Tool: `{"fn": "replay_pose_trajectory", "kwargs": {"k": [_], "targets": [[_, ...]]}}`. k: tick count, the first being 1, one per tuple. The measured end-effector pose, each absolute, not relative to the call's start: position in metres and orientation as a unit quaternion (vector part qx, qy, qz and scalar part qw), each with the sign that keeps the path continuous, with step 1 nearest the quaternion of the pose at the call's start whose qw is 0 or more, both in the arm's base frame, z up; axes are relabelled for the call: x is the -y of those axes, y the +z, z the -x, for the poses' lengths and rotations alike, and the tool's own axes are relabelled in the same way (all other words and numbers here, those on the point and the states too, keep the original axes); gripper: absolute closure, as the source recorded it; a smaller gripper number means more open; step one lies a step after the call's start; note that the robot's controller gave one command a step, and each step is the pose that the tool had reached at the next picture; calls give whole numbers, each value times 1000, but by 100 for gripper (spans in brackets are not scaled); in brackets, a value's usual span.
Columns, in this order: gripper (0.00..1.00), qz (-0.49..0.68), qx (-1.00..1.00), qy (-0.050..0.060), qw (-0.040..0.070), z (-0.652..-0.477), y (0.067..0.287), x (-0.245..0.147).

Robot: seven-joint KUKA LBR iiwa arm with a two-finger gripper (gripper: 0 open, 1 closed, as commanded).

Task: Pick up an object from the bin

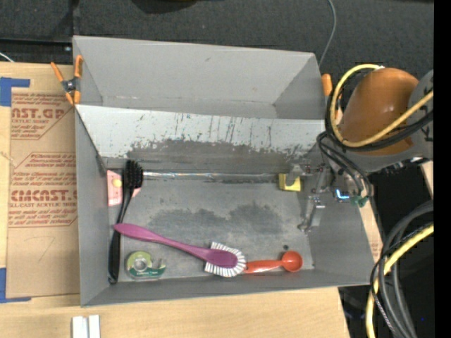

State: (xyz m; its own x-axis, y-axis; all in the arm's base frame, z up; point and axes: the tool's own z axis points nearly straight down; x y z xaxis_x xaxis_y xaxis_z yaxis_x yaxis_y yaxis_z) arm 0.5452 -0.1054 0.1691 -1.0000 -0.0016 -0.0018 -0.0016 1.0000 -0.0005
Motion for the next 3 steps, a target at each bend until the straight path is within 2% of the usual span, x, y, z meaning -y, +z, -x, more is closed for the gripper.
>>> {"fn": "replay_pose_trajectory", "kwargs": {"k": [1,2,3], "targets": [[0,1,-1000,0,1,-545,169,105],[0,156,-988,-1,1,-546,152,136],[0,203,-979,0,1,-533,128,137]]}}
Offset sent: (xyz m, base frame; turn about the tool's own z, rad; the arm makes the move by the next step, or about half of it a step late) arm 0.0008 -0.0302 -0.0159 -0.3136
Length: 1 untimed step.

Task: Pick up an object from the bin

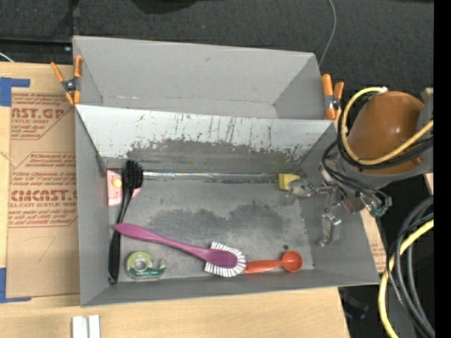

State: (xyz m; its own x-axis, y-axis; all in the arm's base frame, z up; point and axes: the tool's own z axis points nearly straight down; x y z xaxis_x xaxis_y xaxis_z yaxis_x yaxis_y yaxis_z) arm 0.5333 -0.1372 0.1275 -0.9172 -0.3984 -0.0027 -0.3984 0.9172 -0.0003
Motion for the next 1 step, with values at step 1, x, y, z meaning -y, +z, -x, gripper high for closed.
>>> {"fn": "replay_pose_trajectory", "kwargs": {"k": [1], "targets": [[0,-33,-999,0,5,-562,120,137]]}}
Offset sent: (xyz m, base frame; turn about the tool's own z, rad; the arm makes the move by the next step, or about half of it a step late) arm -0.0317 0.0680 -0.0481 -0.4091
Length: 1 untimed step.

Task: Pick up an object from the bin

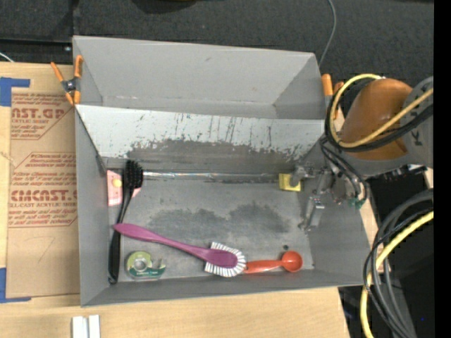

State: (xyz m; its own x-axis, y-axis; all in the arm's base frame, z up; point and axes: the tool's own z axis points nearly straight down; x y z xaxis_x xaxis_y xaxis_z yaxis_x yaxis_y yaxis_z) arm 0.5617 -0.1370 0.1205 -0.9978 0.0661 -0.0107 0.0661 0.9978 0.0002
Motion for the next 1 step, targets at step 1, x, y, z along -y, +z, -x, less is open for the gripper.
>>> {"fn": "replay_pose_trajectory", "kwargs": {"k": [1], "targets": [[0,203,-979,0,3,-529,98,99]]}}
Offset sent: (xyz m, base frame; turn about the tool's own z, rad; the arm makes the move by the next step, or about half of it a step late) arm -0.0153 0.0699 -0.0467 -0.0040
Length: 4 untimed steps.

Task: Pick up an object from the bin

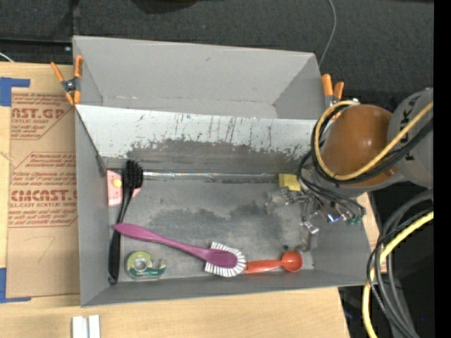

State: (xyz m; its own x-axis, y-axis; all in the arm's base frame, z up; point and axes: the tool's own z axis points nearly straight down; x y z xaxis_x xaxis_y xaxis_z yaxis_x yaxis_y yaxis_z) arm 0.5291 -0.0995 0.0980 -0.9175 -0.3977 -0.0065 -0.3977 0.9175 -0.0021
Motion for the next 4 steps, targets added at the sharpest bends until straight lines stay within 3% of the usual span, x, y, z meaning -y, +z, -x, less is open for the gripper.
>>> {"fn": "replay_pose_trajectory", "kwargs": {"k": [1,2,3,4], "targets": [[0,173,-985,0,5,-537,85,82],[0,88,-996,0,8,-488,71,88],[0,335,-942,-2,11,-488,71,108],[100,-122,-993,3,8,-508,81,51]]}}
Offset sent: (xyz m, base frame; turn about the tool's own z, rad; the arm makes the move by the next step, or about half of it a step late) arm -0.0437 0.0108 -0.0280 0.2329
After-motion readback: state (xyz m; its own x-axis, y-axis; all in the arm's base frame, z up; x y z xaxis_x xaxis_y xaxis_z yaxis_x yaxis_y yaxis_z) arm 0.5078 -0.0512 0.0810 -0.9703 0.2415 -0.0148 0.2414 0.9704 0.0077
